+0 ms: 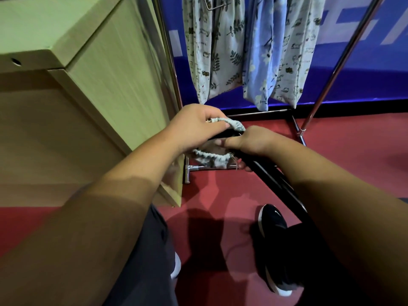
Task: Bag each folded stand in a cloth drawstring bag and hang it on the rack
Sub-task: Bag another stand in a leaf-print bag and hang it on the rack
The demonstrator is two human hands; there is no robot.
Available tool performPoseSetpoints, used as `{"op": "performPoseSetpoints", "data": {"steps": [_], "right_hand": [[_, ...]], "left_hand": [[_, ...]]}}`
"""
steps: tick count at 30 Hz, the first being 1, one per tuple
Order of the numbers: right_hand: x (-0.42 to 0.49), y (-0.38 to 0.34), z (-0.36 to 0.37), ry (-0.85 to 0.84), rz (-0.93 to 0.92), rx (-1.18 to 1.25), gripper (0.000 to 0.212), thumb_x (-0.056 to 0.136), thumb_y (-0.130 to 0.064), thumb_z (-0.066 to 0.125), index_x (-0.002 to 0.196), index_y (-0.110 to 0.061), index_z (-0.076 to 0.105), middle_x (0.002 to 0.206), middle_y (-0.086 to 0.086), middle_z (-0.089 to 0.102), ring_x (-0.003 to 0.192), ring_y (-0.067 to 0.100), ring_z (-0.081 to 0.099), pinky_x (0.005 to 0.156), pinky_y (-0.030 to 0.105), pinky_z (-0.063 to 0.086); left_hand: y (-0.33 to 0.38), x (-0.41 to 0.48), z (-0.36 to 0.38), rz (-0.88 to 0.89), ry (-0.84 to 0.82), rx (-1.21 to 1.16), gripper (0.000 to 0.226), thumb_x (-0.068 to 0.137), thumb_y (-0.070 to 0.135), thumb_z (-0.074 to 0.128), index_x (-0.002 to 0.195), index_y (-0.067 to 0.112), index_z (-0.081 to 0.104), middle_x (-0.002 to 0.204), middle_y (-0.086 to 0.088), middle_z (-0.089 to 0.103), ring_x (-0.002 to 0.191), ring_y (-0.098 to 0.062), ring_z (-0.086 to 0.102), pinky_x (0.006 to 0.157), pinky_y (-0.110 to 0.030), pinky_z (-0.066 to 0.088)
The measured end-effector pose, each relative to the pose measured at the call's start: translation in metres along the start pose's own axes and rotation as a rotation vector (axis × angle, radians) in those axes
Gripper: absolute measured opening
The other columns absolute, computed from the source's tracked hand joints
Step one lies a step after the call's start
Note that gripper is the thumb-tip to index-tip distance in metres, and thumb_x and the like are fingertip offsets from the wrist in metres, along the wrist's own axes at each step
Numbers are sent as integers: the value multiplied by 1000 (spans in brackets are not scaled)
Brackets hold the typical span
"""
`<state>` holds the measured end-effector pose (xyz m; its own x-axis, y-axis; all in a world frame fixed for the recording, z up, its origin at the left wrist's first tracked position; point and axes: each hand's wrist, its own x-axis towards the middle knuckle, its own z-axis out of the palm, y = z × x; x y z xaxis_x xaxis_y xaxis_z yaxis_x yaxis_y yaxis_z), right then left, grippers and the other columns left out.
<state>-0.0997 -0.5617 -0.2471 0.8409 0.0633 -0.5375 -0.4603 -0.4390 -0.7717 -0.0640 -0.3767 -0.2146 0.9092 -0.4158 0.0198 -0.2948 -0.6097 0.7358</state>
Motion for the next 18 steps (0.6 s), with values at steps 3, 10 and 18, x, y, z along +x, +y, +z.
{"op": "performPoseSetpoints", "data": {"steps": [3,10,18], "right_hand": [[6,5,2,17,23,167,28,99,-37,77,90,-13,64,59,5,62,52,23,62,54,35,59],[9,-6,9,-137,126,522,18,110,-22,57,101,-9,66,67,8,65,52,17,65,55,36,65],[21,-4,3,-179,127,545,28,111,-19,52,103,0,72,85,16,77,63,24,77,59,37,67]], "left_hand": [[0,-1,5,5,-15,8,12,93,25,77,93,37,81,75,13,74,63,-11,65,62,-25,51],[0,-5,13,39,-180,131,45,88,11,71,122,41,69,101,11,75,90,-10,71,81,-30,57],[-4,-8,8,14,-328,148,88,69,11,76,144,49,50,126,1,54,106,-13,68,88,-37,61]]}}
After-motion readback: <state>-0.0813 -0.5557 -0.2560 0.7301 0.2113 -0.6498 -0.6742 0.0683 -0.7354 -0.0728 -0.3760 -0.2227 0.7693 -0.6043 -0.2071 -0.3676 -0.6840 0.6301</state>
